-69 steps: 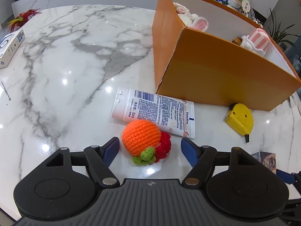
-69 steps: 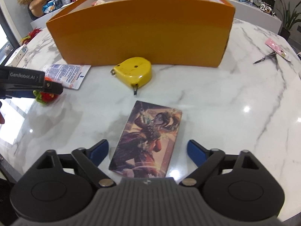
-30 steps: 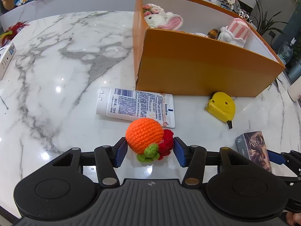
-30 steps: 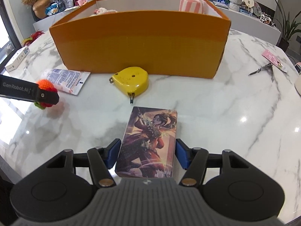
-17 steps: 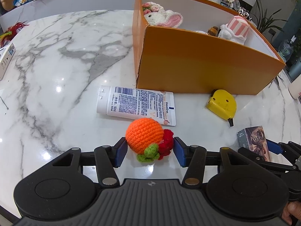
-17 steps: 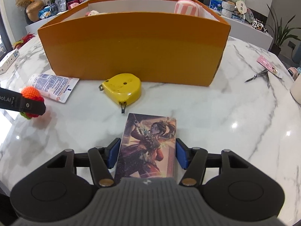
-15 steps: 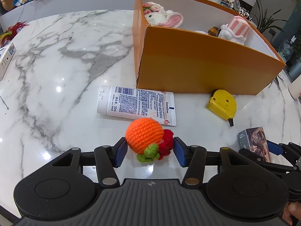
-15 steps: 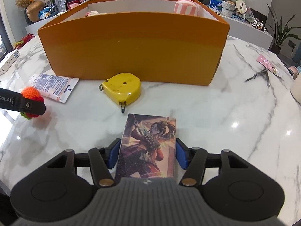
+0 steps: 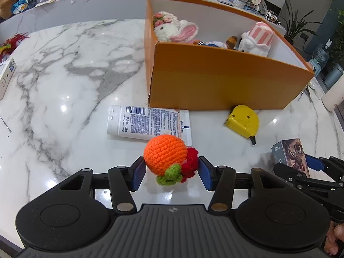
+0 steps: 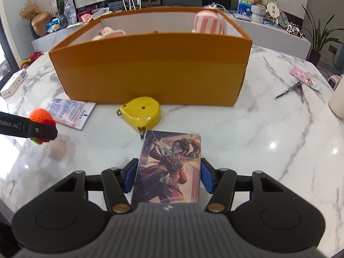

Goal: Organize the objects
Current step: 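Lift the crocheted fruit and card box over the orange box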

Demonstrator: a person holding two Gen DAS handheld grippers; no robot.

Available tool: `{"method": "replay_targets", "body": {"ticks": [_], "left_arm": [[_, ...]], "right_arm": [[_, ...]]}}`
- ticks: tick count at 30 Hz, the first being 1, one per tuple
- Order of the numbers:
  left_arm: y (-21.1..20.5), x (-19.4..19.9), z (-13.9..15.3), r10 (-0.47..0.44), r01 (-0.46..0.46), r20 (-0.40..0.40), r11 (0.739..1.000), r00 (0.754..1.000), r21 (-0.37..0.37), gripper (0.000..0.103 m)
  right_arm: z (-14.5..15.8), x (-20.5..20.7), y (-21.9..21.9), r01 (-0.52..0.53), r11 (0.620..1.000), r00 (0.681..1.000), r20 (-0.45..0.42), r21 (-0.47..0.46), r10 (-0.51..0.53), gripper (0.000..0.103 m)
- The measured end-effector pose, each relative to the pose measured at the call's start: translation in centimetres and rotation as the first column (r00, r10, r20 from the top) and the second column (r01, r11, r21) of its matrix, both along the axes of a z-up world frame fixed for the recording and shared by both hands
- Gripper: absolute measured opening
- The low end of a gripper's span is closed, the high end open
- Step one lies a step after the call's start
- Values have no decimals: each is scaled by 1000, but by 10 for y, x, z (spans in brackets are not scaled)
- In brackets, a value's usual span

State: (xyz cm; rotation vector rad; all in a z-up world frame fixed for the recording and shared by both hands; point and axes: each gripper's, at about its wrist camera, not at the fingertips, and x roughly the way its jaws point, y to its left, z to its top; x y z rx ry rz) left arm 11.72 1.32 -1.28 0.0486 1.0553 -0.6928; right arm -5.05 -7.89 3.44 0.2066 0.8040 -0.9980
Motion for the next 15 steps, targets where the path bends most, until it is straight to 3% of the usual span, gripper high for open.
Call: {"method": "replay_targets", "body": {"ticks": [15], "left_arm": [[-6,-24,36,-45,47,114,999,992,-16,61]], "right_arm": [[40,-6,19,-42,997,996,79,-61,46,61]]}}
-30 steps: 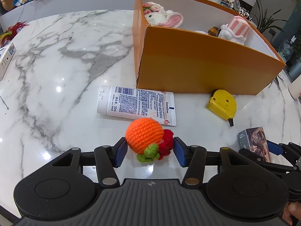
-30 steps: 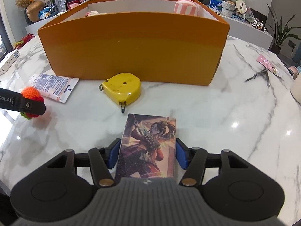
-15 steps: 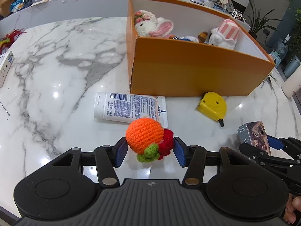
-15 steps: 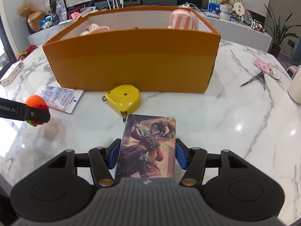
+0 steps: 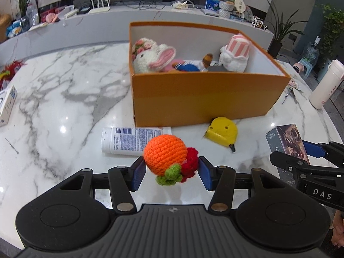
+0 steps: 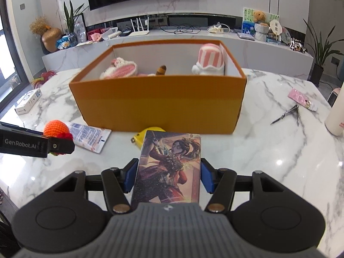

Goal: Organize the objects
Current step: 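Lift the crocheted fruit and card box over the orange box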

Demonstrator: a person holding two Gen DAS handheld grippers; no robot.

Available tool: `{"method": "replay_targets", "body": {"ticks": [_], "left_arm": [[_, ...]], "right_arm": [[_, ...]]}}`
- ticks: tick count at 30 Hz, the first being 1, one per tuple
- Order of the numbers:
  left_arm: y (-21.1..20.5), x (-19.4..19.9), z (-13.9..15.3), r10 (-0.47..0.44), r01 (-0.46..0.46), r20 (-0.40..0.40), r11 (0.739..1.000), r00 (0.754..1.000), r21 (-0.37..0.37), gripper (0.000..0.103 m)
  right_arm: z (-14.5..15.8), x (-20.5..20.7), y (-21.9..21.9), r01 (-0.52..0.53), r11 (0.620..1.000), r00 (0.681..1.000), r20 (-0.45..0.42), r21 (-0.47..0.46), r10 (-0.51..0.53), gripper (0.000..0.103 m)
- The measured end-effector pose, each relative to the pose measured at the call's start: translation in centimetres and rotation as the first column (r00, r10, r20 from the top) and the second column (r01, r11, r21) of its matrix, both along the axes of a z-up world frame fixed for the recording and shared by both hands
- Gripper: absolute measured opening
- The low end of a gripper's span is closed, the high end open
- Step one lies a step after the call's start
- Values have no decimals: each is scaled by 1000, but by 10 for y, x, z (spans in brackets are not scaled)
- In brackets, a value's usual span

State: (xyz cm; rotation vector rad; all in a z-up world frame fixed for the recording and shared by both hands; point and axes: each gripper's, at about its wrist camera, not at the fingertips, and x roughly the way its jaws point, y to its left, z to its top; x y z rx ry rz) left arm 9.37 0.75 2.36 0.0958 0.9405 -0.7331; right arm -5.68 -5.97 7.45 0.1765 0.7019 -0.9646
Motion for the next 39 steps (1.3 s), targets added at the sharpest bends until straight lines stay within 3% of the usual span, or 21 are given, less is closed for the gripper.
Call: {"method": "replay_targets", "body": {"ticks": [15,20,27,30,34,39], "left_arm": [[-9,-18,44,-13,18,160,999,987,-31,61],[-7,-14,77,10,10,215,996,976,-91,61],[-15,24,116,103,-58,251,982,963,-177,61],[-30,49,114,130,-84,252,979,959,-185,61],[-48,80,89,157,-110,211,970,965,-217,61],[-69,109,60,171,-139,166,973,971,-185,61]], "right_arm": [[46,-9,11,-13,997,996,84,-71,19,61],[75,-10,10,-9,994,990,140,-107,24,61],[114,4,-22,14,988,977,214,-155,20,62],[120,18,-47,12,989,972,234,-145,23,62],[119,40,-86,1,993,961,274,-120,32,62],[96,66,-134,-5,999,965,262,-53,19,62]]}}
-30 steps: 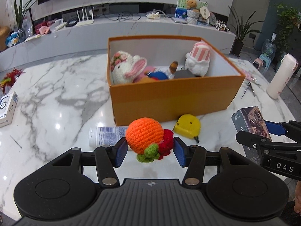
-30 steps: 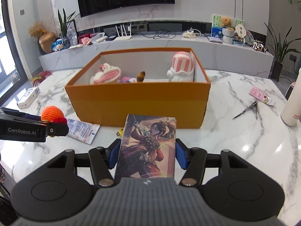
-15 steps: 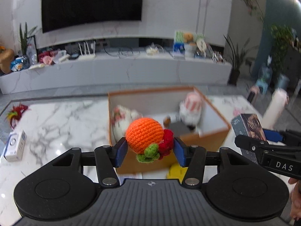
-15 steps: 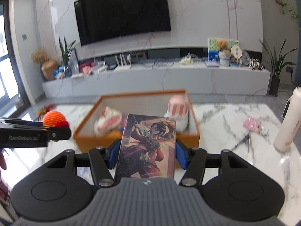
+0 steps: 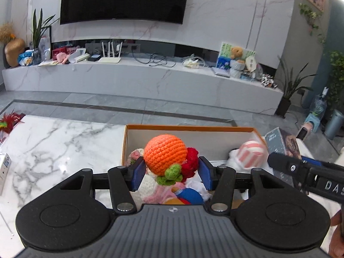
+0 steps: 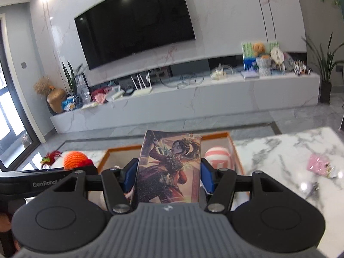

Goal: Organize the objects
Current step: 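Lift the crocheted fruit and card box over the orange box, then lower the fruit and card box into the orange box and open both tools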

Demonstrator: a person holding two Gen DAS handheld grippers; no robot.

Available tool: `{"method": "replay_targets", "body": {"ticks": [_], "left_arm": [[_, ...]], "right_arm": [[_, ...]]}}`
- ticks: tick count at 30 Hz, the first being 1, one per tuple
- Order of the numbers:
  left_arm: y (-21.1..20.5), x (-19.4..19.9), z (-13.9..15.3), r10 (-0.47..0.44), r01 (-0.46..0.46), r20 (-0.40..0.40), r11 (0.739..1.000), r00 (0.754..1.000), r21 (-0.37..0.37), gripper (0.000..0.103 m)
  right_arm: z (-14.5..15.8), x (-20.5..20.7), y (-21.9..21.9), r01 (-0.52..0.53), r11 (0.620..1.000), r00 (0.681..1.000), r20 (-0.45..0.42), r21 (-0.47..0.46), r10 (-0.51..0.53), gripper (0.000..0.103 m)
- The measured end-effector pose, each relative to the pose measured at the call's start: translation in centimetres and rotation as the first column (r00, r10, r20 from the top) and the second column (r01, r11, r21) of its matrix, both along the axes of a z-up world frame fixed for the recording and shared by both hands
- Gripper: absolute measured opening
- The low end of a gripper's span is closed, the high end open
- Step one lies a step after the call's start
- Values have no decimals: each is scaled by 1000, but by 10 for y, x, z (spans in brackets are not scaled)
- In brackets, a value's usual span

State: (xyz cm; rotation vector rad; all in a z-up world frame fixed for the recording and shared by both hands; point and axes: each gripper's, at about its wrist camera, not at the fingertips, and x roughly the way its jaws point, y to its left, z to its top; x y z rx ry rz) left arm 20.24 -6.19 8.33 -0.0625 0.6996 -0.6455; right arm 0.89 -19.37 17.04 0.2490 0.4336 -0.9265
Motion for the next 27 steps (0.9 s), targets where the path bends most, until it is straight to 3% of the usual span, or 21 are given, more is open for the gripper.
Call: {"method": "replay_targets", "body": {"ticks": [14,20,27], "left_arm": [[-56,30,-43,-89,91,-109,996,990,18,61],[-70,35,-49,-104,109,-134,993,986,35,61],[-73,43,-58,-101,106,-180,994,979,17,61]], "right_arm": [[-62,21,-61,36,994,984,-176,101,-18,61],[-71,24,-63,14,993,981,-193,121,10,61],[-72,20,-75,23,992,989,-145,126,-5,61]]}}
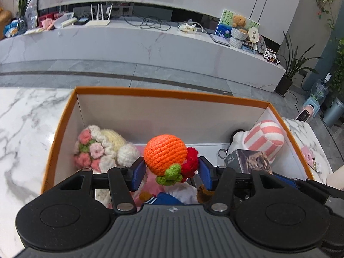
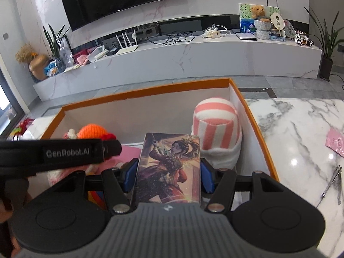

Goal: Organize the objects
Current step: 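Lower the fruit and card box into the orange box and open both tools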

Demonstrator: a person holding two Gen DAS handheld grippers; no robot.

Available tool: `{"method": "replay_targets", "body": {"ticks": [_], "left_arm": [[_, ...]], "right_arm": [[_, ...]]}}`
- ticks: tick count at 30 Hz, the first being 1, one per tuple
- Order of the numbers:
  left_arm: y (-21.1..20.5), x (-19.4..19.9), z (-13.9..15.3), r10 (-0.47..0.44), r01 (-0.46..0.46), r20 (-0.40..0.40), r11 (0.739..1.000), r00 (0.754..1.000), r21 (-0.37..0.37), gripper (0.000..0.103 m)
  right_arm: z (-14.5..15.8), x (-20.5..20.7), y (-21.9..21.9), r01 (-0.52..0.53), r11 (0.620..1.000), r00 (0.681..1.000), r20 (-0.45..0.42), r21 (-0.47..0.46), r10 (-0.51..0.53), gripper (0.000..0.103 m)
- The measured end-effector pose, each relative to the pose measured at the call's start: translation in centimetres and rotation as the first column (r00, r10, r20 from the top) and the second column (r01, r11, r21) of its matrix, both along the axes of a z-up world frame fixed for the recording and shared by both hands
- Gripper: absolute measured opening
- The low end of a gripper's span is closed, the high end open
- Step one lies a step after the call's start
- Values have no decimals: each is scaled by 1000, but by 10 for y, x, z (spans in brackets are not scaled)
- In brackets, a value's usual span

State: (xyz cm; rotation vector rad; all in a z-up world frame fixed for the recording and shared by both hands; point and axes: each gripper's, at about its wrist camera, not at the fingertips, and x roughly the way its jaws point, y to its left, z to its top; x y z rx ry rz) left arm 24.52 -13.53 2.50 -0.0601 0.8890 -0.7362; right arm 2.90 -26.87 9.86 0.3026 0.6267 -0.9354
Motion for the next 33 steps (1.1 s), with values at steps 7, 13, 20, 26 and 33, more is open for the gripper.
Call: {"method": "replay_targets", "body": {"ticks": [7,13,20,26,33], "left_arm": [[-6,3,0,4,-2,-32,999,999,40,61],[-14,0,-2,10,-6,-39,995,999,96,61],[-19,-3,-4,-2,6,-28,990,1000,138,61],[-20,-9,-5,1,3,-26,988,1000,154,61],[-21,-7,-7,-2,10,-50,987,999,158,61]], "right_arm": [[-2,4,-4,10,1000,1000,-28,20,-9,61],[-3,3,-10,10,999,999,-54,46,-8,61],[-6,6,-10,15,999,995,-102,47,-11,61],[-9,6,-11,19,998,993,-116,61,-12,61],[-9,5,-12,18,997,994,-112,71,-10,61]]}}
